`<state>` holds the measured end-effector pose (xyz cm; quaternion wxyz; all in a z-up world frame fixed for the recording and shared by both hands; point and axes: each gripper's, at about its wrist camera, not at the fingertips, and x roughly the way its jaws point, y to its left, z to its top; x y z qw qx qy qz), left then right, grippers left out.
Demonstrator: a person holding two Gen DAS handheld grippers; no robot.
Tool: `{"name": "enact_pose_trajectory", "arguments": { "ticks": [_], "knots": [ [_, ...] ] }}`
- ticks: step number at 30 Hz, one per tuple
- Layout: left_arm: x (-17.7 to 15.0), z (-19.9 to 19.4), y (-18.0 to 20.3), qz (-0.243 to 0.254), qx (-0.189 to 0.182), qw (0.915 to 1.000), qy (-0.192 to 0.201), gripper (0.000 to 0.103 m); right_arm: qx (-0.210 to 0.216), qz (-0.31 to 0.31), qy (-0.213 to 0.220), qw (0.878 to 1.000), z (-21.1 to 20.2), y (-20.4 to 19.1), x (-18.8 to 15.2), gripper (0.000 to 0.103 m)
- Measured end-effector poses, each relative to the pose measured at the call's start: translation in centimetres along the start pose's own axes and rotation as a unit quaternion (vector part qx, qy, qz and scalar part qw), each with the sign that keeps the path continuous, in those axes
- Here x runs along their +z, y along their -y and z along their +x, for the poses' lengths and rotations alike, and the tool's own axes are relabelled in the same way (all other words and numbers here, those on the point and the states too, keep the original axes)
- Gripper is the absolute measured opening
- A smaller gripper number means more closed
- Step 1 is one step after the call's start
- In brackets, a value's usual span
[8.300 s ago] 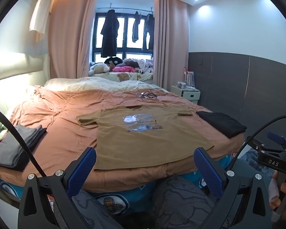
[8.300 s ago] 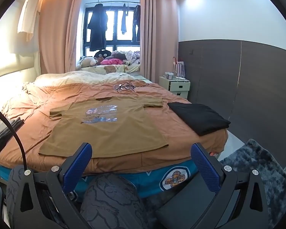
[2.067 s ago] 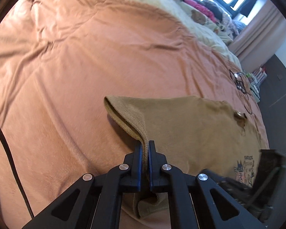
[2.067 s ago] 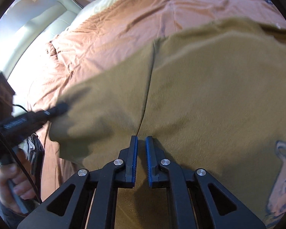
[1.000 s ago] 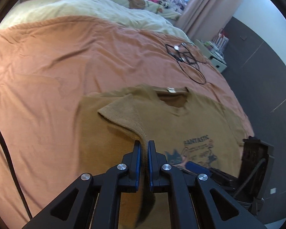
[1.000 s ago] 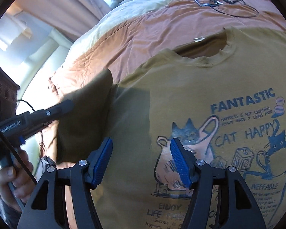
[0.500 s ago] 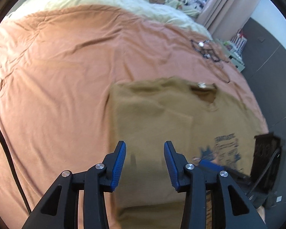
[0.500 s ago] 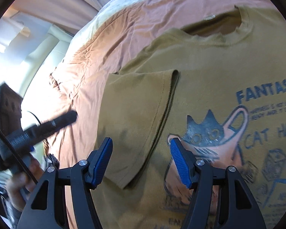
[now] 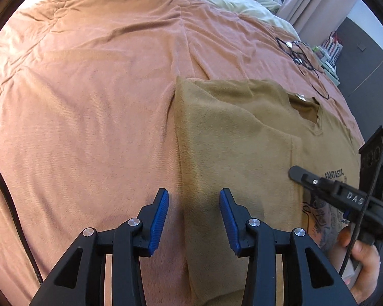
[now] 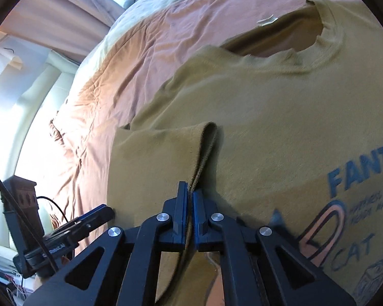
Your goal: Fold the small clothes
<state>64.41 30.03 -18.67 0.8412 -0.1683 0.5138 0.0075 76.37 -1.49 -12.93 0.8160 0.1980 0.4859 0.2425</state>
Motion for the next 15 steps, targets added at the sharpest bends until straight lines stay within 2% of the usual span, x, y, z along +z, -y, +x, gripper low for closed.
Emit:
{"name": "enact_pose_trajectory", "arguments": {
  "ticks": [6,15],
  "knots": [
    [0.5,1.1,0.0,0.0,0.004,1.0,0.004,0.044,-0.025,-0.011,0.015,1.0,-2.9,0.1,-2.5,0.0],
    [2.3,2.4,0.1,0.002,0.019,0.9998,0.01,0.044,-0.016,-0.011,0.023,1.0,-5.5,0.5,-3.6,0.0]
  ]
}}
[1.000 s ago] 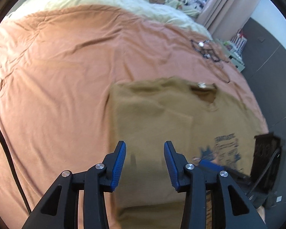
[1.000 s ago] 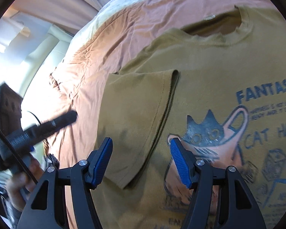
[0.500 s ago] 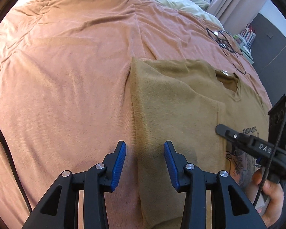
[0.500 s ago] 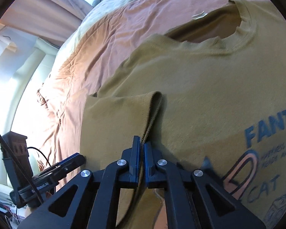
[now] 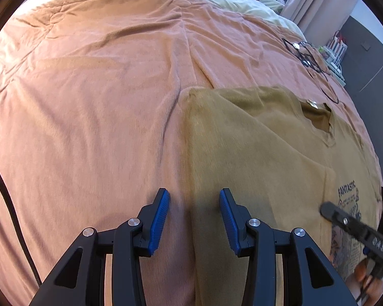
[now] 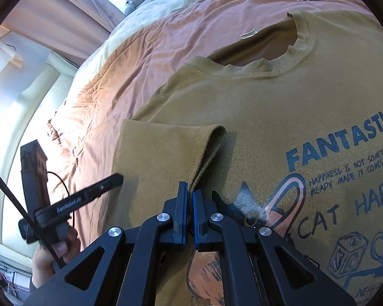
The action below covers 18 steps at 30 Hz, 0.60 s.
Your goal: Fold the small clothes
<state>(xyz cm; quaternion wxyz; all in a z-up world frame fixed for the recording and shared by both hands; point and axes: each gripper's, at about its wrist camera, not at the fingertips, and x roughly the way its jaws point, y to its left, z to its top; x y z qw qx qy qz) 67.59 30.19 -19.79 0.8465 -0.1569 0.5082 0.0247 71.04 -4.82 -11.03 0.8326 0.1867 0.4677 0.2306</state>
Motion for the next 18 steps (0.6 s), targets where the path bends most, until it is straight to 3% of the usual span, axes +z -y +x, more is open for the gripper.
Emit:
{"name": "enact_pose_trajectory", "arguments": {
  "ticks": [18],
  "knots": [
    [6.4,3.6,-1.0,-0.014,0.041,0.9985,0.032,0.044,0.017,0.019,0.001,1.0,1.2,1.9,0.4,0.001]
  ]
}}
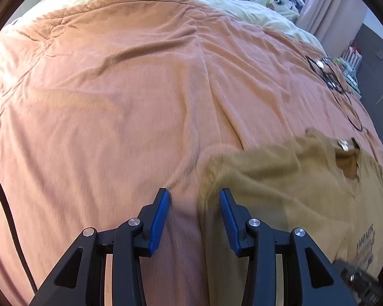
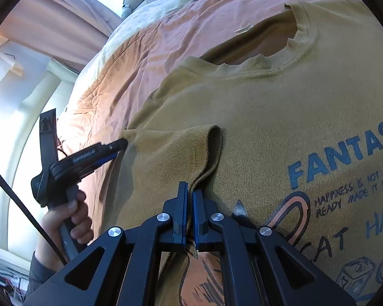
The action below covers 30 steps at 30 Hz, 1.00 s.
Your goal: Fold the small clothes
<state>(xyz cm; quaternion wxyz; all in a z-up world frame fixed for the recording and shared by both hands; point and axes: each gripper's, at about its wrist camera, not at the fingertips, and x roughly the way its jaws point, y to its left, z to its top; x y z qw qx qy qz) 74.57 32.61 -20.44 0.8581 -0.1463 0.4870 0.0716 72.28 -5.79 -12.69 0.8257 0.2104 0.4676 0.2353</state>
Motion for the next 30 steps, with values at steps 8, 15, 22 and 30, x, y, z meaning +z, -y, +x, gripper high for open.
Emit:
{"name": "enact_pose_trajectory", "arguments": {
  "ticks": [8,15,22,30],
  "knots": [
    [-1.1,-0.9,0.7,0.012,0.008,0.9998,-0.013,0.044,0.0,0.009,-0.011,1.0,-0.4,0.0,-0.3,0.001],
    [-5.7,-3.8,0.6,0.016,-0.012,0.9993,-0.032,0.044,-0.01,0.009,-0.042,0.999,-1.3,-0.8,-0.7,0.004],
    [-9.6,-6.4,0.3,0.016,-0.026,0.9981,-0.054,0.044,-0.01,-0.025,-0.044,0.999,-3.8,-2.3,-1.0,0.053],
    [-13.6,-8.5,1.0,0.024,-0.016,0.9966,-0.077,0.044,-0.036,-0.015,-0.04,0.998,-8.2,-0.1,-3.3,0.053]
  ]
}}
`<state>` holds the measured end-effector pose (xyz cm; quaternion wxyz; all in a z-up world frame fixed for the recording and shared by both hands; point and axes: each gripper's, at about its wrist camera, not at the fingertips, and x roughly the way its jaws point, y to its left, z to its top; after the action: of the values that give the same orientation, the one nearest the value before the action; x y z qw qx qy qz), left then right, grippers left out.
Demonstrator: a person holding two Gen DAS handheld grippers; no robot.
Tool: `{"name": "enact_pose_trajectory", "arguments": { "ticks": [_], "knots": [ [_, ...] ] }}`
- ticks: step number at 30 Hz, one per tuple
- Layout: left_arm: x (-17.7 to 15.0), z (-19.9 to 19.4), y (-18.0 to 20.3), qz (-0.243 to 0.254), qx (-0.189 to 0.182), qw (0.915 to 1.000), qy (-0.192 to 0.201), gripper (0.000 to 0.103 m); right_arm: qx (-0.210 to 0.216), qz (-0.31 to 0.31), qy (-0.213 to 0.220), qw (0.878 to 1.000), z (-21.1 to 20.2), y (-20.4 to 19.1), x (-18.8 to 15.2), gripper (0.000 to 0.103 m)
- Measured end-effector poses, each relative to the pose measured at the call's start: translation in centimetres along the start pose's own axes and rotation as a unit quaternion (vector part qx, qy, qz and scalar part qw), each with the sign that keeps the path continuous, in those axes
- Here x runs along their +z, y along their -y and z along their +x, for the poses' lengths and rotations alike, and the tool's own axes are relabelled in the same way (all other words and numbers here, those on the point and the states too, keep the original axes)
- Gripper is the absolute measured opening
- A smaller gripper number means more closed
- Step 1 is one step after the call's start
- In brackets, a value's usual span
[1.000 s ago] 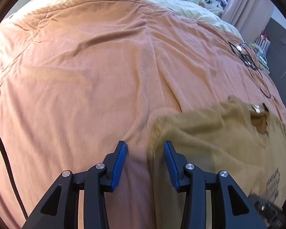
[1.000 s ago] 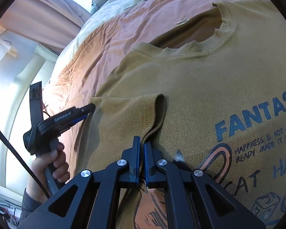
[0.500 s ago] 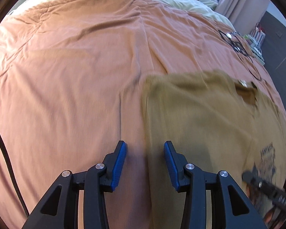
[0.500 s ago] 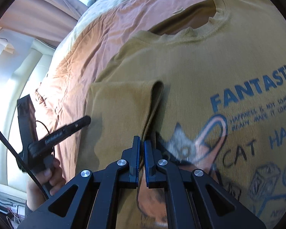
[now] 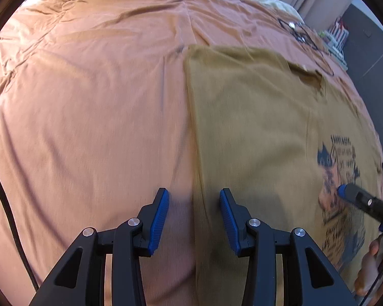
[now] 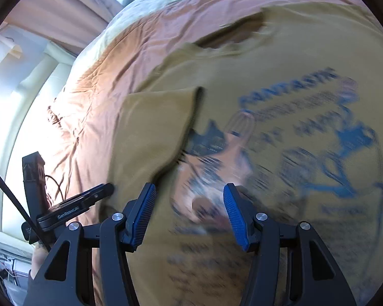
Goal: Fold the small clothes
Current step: 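Move the right gripper across to the shirt's other side edge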
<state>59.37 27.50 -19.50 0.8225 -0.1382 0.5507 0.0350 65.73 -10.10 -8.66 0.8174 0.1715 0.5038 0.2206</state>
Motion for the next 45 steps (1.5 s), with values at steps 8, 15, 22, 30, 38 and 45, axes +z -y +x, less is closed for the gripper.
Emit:
{"name": "enact_pose_trajectory", "arguments": {
  "ticks": [8,15,22,30,38,45],
  "knots": [
    [-1.3,-2.6,0.9,0.005,0.025,0.9997,-0.004,0.044,0.0,0.046,0.032,0.998,-5.6,3.3,-2.2,0.053],
    [-0.9,-4.3,3.6,0.017,0.02,0.9996,0.006,0.044,-0.01,0.058,0.069,0.996,-10.7,5.4,-3.4,0.053],
    [0.0,-4.9,8.6,0.037,-0.007,0.9992,0.015,0.044,-0.027,0.068,0.099,0.992,-15.0,8.6,-4.0,0.053],
    [1.5,-4.4,17.0,0.067,-0.038,0.9966,0.029,0.044,-0.045,0.127,0.15,0.98,-19.7,14.0,-4.6,0.053],
    [2.4,-2.4,26.1,0.108,-0.061,0.9917,0.033,0.044,-0.049,0.181,0.182,0.965,-22.0,17.4,-5.7,0.053],
    [2.9,-0.1,32.2,0.13,-0.084,0.9874,0.03,0.044,-0.042,0.213,0.199,0.956,-23.0,19.8,-5.6,0.053]
  ]
}}
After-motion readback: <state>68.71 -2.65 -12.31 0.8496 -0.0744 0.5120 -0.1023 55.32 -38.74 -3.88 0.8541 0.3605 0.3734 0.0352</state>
